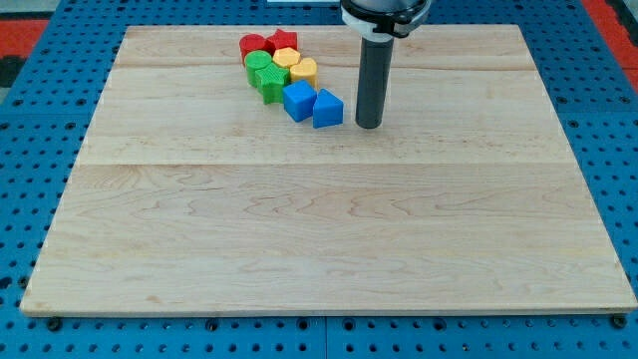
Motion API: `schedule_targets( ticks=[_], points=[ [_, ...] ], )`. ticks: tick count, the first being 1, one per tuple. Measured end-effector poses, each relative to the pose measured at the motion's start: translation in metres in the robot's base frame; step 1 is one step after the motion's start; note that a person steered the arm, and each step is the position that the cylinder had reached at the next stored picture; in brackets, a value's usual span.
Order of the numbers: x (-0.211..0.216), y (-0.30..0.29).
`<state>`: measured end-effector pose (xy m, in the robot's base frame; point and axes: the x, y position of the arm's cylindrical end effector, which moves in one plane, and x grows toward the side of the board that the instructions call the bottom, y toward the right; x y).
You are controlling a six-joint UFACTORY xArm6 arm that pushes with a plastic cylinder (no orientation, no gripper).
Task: Slide blue triangle along with blue cube a bit up and left
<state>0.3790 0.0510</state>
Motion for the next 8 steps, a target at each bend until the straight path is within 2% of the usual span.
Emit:
schedule_targets(
  ticks=[1, 2, 3, 5, 6, 8],
  points=[
    [-0.021, -0.021],
    [-0.023, -0.046],
    [0.002, -0.031],
    [0.031, -0.065],
    [-0.01, -0.078],
    [-0.023, -0.058]
  ],
)
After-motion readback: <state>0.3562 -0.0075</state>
